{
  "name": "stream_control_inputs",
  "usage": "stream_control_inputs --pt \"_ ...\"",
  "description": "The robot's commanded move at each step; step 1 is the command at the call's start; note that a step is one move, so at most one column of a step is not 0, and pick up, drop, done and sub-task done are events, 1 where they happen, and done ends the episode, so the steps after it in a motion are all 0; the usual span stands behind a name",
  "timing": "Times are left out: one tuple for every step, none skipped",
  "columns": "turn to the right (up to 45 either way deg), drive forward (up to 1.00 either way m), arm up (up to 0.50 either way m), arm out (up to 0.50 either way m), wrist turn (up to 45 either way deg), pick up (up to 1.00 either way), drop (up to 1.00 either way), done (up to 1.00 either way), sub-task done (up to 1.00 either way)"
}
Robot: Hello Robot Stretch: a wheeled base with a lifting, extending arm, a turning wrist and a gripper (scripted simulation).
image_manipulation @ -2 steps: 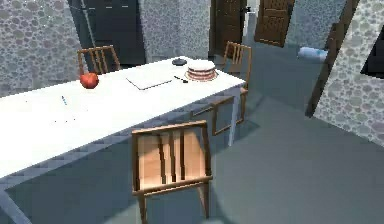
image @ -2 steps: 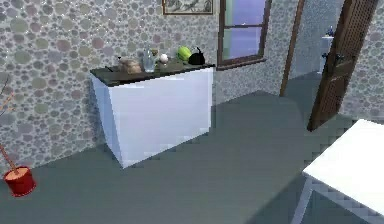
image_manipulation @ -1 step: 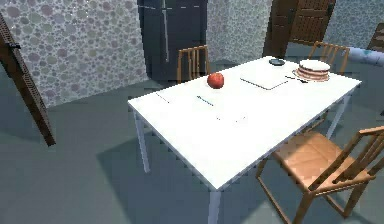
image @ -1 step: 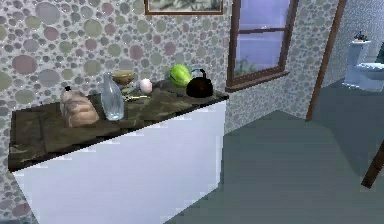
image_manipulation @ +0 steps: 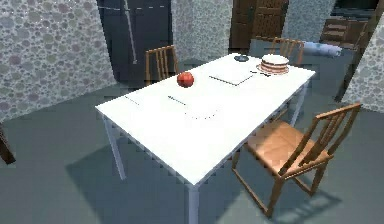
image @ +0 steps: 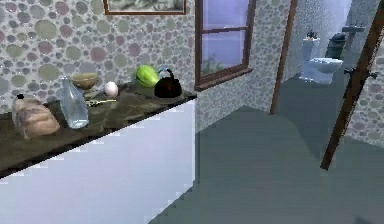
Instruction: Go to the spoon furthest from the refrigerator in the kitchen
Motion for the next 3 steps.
stream_control_inputs --pt "0.0 0.1 0.0 0.0 0.0 0.0 0.0 0.0 0.0" --pt "21.0 0.0 0.0 0.0 0.0 0.0 0.0 0.0 0.0" --pt "0.0 1.0 0.0 0.0 0.0 0.0 0.0 0.0 0.0"
